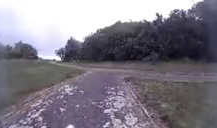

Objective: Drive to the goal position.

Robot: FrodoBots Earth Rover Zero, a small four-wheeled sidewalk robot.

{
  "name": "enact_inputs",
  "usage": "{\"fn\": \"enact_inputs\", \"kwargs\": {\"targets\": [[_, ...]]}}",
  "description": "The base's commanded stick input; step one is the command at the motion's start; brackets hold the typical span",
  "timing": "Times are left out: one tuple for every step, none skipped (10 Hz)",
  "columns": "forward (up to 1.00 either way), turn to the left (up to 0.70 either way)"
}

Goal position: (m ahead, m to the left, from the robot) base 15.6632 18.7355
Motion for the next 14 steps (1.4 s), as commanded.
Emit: {"fn": "enact_inputs", "kwargs": {"targets": [[0.85, 0.00], [0.85, 0.00], [0.85, 0.00], [0.85, 0.00], [0.85, 0.00], [0.85, 0.00], [0.85, 0.00], [0.85, 0.00], [0.85, 0.00], [0.85, 0.00], [0.85, 0.00], [0.85, 0.00], [0.85, 0.00], [0.85, 0.00]]}}
